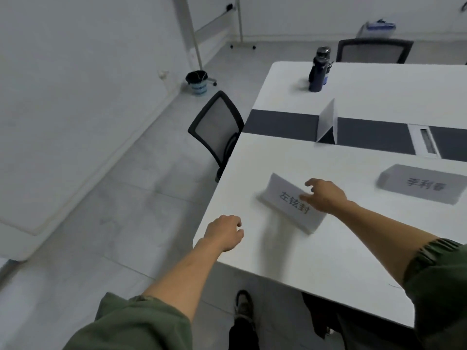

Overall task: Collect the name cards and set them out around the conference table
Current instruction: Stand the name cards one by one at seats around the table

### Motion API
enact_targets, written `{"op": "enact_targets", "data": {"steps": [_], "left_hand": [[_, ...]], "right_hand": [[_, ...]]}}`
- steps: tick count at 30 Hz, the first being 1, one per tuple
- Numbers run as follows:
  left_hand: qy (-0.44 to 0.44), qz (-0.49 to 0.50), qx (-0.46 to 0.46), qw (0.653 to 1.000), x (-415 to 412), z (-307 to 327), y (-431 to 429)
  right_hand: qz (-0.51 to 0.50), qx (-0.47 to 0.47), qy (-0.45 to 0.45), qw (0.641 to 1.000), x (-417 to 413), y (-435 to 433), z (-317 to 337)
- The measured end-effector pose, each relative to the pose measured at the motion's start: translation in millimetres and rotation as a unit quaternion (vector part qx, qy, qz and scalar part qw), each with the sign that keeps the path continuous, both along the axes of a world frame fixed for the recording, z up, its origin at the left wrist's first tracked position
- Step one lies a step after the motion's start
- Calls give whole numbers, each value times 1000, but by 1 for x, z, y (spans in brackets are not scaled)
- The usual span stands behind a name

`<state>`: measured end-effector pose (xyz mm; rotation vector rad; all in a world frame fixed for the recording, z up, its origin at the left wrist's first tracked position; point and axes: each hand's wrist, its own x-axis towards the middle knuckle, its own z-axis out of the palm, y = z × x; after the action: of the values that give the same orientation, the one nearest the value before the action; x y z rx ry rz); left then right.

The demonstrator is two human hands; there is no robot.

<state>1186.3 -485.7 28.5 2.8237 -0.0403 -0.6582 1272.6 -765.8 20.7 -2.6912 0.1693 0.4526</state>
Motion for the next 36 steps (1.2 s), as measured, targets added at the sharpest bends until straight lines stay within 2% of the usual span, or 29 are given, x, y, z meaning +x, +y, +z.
{"op": "enact_targets", "data": {"steps": [4,8,18,23,27,32,36], "left_hand": [[3,-45,-3,999,79,-10,15],[17,-89,7,996,138,-18,20],[37,-134,6,990,201,-38,10],[33,-134,13,990,222,-34,1],[34,-157,13,987,240,-25,-13],[68,-251,40,965,248,-25,-59],[60,-356,56,931,238,-39,-103]], "right_hand": [[-62,43,89,993,40,4,-21],[-73,73,168,980,65,8,-41],[-71,113,271,953,89,-1,-67],[-87,148,259,950,89,-7,-60],[-94,211,275,933,89,-29,-30],[-141,235,293,916,78,-87,5],[-203,262,284,899,59,-123,3]]}}
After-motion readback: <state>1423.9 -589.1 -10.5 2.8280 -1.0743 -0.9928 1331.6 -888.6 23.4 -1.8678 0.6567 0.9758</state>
